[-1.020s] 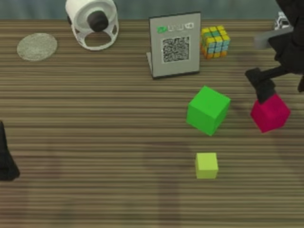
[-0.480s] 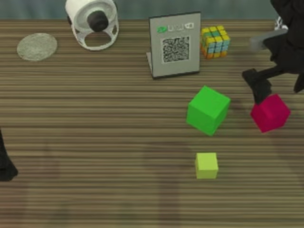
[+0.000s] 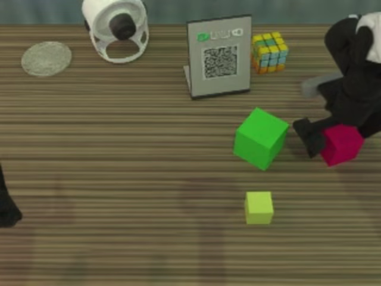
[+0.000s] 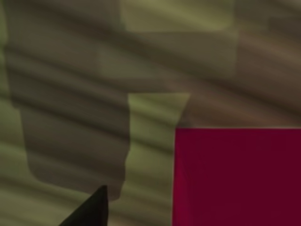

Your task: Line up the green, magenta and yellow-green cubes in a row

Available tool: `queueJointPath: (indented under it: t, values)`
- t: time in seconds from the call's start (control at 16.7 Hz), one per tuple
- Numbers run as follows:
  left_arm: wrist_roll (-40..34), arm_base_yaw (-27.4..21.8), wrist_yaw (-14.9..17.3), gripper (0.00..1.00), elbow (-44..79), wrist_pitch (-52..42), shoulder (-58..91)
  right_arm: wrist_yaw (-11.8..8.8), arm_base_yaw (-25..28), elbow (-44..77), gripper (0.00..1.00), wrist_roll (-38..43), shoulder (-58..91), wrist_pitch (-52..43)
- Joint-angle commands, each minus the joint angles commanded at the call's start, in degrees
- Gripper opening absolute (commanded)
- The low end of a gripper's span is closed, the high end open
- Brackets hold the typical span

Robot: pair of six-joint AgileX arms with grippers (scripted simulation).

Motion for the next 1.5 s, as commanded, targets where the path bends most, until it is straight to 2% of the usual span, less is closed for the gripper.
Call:
queueJointPath:
  t: [0.3,1.08,1.5]
  values:
    - [0.0,0.0,0.0,1.00,0.0,0.0,0.0,0.0,0.0,-1.2,1.00,0.0,0.7,1.6]
    - [0.0,0.0,0.0,1.00,0.0,0.0,0.0,0.0,0.0,-1.2,0.02,0.0,0.7,1.6]
    - [0.0,0.0,0.0,1.00,0.0,0.0,0.0,0.0,0.0,-1.2,0.00,0.0,0.7,1.6]
